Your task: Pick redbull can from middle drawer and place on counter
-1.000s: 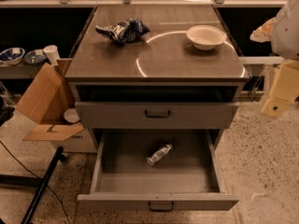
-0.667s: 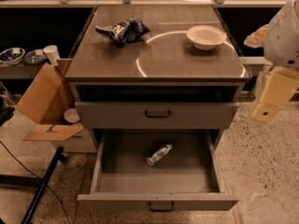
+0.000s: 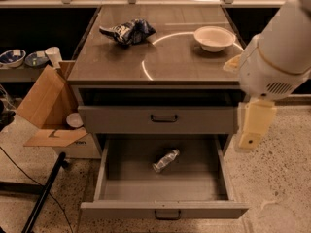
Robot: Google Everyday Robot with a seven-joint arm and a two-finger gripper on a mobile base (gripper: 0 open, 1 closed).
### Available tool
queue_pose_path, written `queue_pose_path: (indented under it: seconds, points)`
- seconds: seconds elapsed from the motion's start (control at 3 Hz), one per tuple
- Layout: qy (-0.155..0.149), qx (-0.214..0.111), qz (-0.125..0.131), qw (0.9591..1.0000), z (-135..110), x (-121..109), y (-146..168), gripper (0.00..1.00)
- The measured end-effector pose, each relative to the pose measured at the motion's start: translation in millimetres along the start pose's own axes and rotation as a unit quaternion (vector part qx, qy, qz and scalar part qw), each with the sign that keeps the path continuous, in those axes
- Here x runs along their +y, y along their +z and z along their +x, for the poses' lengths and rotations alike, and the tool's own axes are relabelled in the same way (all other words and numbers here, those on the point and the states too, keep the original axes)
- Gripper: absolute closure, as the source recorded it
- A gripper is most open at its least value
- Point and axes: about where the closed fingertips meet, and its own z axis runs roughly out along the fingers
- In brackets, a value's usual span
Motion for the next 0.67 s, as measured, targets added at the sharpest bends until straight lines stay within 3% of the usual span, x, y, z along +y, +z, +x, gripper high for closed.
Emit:
queue_pose_path:
  seconds: [0.33,0.67]
  points:
    - [-0.103,0.034,-0.036,0.9934,-22,17,46,0.00]
    - [-0.192,0.066,-0.057,0.9776,-37,23,80,0.00]
